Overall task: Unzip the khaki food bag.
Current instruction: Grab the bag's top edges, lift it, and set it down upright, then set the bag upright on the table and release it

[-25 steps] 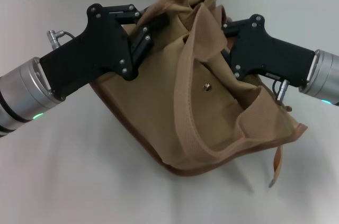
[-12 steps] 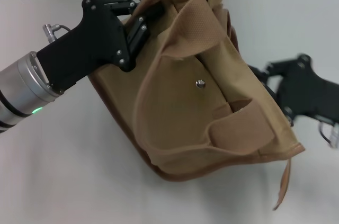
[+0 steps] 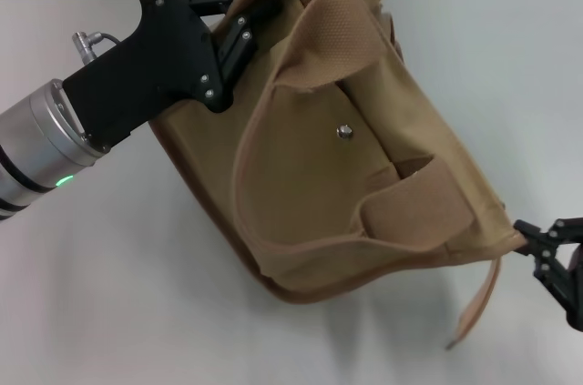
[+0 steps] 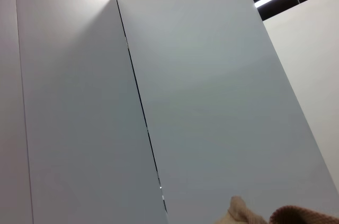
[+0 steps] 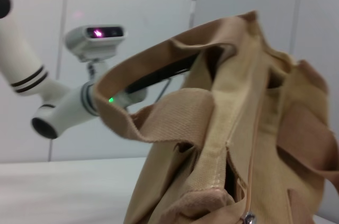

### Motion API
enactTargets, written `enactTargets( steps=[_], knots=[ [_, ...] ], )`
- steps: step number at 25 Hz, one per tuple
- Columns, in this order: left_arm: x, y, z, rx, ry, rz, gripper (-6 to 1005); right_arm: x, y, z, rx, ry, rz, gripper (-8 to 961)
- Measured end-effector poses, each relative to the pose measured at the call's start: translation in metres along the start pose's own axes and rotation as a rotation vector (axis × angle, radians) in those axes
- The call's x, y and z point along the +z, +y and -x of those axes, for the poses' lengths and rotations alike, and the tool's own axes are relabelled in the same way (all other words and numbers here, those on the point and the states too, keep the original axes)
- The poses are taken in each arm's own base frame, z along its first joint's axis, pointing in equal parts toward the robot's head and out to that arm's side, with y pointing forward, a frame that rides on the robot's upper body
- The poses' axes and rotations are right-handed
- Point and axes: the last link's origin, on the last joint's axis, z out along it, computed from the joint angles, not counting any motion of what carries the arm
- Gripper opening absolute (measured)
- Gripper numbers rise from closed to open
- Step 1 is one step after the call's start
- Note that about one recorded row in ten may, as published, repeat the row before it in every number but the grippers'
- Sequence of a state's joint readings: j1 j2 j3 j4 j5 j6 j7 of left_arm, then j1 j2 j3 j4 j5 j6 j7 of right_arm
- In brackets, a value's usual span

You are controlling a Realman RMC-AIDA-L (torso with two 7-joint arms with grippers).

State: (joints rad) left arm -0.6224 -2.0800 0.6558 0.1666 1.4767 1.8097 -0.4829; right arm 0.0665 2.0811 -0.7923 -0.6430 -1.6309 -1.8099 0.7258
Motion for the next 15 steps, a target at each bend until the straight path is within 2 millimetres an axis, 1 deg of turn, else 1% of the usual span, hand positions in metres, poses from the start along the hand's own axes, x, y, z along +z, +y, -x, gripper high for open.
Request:
enactTargets(
  steps=[4,5,6,10,14,15],
  knots=[
    [0.000,0.000,0.000,-0.002,-0.001,0.004,59,-0.004,-0.004,0.001,0.021,-0.016,-0.038,45],
    [0.000,0.001,0.000,-0.002,0.000,0.006,59,-0.011,-0.011,0.003,0.048,-0.032,-0.108,46],
    [0.000,0.001,0.000,-0.002,0.000,0.006,59,-0.011,-0.011,0.003,0.048,-0.032,-0.108,48],
    [-0.003,0.001,-0.001,-0.002,0.001,0.002,59,-0.030,-0.023,0.005,0.073,-0.046,-0.238,54],
    [-0.005,0.001,-0.001,-0.002,0.001,0.000,60,-0.034,-0.031,0.000,0.059,0.018,-0.254,139],
    [-0.005,0.001,-0.001,-0.002,0.002,-0.001,60,-0.026,-0.033,-0.005,0.054,0.078,-0.207,160]
  ],
)
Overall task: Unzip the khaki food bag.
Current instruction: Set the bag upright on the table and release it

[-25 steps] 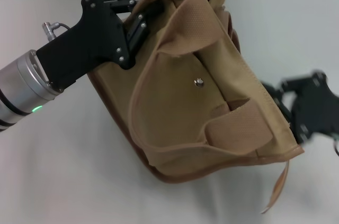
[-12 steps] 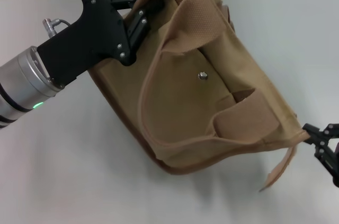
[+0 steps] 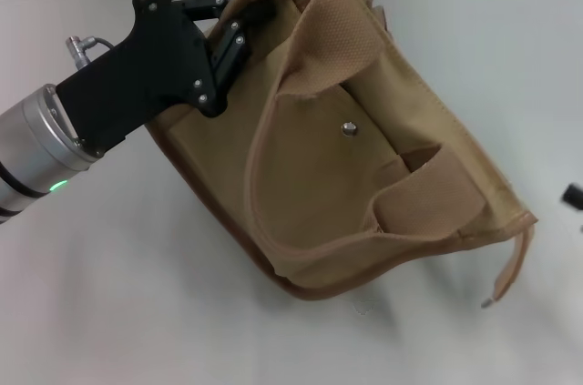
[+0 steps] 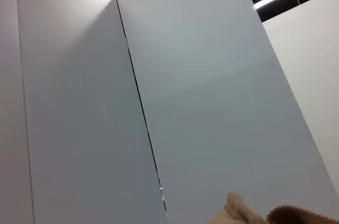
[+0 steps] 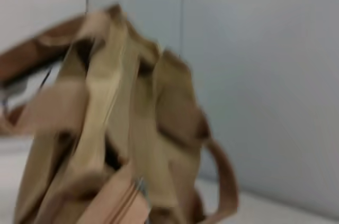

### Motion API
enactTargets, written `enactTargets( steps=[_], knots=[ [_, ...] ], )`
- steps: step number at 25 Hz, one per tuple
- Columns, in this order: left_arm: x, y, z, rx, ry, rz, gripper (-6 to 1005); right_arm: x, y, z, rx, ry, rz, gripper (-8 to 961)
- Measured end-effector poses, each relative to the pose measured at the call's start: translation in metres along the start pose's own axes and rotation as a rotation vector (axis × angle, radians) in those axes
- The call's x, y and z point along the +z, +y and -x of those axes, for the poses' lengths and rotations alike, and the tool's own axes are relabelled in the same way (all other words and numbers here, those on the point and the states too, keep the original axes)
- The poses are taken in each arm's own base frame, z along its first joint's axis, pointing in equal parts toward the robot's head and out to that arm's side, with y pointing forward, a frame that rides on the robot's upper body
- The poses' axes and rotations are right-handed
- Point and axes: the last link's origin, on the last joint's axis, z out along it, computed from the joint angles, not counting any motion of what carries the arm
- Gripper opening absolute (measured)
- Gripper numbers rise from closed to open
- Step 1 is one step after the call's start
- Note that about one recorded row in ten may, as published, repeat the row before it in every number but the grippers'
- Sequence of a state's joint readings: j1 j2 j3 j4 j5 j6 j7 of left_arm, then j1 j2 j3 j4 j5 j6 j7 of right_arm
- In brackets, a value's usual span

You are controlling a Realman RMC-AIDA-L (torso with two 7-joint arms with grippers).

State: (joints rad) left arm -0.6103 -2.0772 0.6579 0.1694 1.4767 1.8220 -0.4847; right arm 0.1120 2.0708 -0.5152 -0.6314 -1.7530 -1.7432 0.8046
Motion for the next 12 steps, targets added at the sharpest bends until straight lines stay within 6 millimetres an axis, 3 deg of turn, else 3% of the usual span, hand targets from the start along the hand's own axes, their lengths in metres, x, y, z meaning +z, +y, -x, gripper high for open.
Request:
enactTargets(
  steps=[3,5,9,10,12],
  knots=[
    [0.000,0.000,0.000,0.000,0.001,-0.001,59,0.009,0.001,-0.002,-0.007,0.033,0.049,224],
    [0.000,0.000,0.000,-0.002,0.001,-0.002,59,0.027,0.001,-0.005,-0.018,0.061,0.100,266],
    [0.000,0.001,0.000,-0.004,0.002,-0.001,59,0.048,-0.002,-0.005,-0.036,0.051,0.107,505],
    [0.001,0.001,0.000,-0.006,0.002,0.000,59,0.062,-0.005,-0.004,-0.049,0.039,0.110,545],
    [0.001,0.001,0.001,-0.007,0.002,0.001,59,0.072,-0.007,-0.003,-0.053,0.037,0.115,625]
  ],
)
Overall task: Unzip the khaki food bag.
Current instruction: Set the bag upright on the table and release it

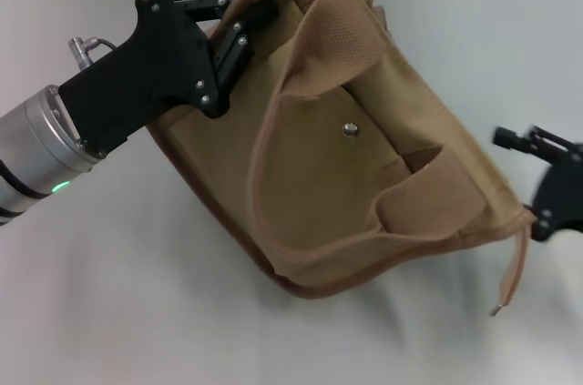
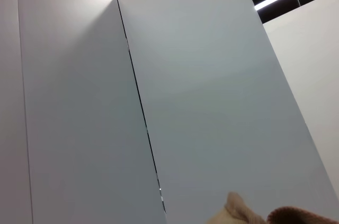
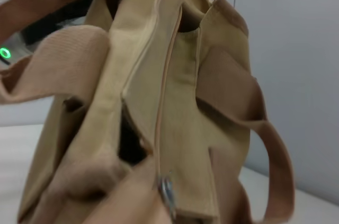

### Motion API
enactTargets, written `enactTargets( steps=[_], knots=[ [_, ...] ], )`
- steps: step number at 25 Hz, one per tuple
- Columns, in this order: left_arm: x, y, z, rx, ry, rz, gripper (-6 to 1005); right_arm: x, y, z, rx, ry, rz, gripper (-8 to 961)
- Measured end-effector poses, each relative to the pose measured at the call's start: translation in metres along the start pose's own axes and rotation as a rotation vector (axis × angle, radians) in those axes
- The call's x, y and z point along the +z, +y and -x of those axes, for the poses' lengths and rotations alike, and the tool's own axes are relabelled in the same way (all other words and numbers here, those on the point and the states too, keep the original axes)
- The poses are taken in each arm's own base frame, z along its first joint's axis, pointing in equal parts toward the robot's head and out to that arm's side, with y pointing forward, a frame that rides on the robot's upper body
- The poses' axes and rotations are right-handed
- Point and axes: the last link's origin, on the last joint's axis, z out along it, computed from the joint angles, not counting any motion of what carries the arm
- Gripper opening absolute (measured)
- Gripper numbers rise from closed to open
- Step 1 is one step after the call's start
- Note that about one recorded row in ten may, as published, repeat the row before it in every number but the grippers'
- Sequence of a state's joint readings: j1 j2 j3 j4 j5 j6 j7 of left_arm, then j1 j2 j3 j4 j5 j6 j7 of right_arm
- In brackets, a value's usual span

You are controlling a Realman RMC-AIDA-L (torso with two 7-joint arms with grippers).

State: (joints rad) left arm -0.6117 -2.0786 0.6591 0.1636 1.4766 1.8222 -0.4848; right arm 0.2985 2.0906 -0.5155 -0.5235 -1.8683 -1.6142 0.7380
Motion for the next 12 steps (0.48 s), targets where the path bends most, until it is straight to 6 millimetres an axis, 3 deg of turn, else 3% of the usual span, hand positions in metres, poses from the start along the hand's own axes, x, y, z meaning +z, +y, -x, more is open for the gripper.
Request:
enactTargets(
  steps=[2,7,12],
  knots=[
    [0.000,0.000,0.000,-0.002,0.000,0.002,60,0.016,-0.005,0.003,-0.009,0.003,0.024,705],
    [0.002,0.001,0.001,-0.007,0.000,0.003,60,0.043,-0.004,0.005,-0.059,0.052,0.122,684],
    [-0.001,0.004,0.003,-0.017,-0.004,-0.006,60,0.046,-0.010,0.011,-0.158,-0.005,0.057,521]
  ],
)
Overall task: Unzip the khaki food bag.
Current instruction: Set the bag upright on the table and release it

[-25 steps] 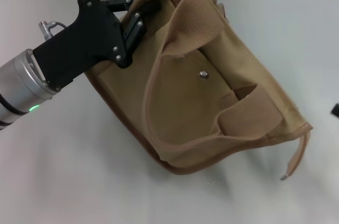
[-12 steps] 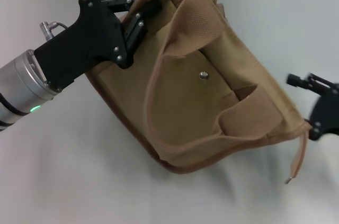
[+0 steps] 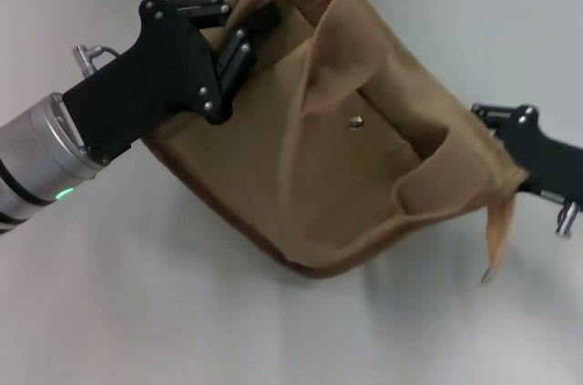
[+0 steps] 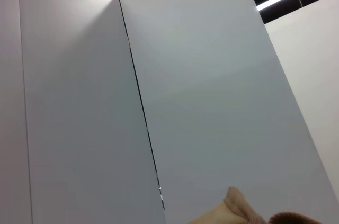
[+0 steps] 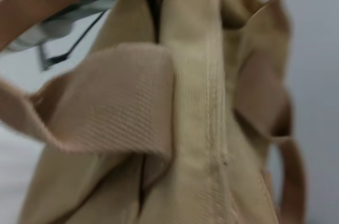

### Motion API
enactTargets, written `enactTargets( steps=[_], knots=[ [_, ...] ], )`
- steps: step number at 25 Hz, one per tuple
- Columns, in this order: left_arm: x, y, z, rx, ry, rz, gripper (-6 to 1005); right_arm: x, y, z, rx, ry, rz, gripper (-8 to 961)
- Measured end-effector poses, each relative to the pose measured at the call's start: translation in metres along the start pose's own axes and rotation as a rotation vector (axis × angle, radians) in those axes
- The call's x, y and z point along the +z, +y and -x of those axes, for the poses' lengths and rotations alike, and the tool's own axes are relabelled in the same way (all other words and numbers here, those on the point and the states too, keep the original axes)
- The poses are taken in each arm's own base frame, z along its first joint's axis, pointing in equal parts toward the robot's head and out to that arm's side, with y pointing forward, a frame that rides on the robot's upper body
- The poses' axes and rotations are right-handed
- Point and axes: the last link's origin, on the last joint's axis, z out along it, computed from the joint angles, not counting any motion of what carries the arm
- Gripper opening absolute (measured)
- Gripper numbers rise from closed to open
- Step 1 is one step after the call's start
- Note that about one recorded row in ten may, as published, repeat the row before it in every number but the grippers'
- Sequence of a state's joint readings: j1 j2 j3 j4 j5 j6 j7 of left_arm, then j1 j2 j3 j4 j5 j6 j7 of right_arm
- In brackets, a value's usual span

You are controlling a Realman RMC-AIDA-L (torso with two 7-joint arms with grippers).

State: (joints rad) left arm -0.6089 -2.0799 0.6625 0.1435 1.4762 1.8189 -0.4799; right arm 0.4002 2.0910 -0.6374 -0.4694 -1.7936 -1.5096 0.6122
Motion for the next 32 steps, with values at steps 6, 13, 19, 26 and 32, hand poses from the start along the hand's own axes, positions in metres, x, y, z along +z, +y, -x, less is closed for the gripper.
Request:
enactTargets(
  steps=[6,13,19,26,32],
  knots=[
    [-0.008,0.012,0.009,-0.056,-0.030,-0.030,59,-0.009,-0.021,0.009,-0.011,-0.059,-0.147,377],
    [-0.014,0.029,0.023,-0.086,-0.091,-0.034,60,-0.017,-0.046,0.020,-0.058,-0.076,-0.259,202],
    [-0.027,0.041,0.033,-0.091,-0.161,-0.032,62,-0.001,-0.063,0.034,-0.030,-0.099,-0.239,105],
    [-0.042,0.048,0.037,-0.101,-0.198,-0.069,63,0.006,-0.057,0.024,0.001,-0.041,-0.212,100],
    [-0.056,0.051,0.036,-0.113,-0.214,-0.101,231,-0.018,-0.045,0.014,0.034,-0.031,-0.240,282]
  ],
)
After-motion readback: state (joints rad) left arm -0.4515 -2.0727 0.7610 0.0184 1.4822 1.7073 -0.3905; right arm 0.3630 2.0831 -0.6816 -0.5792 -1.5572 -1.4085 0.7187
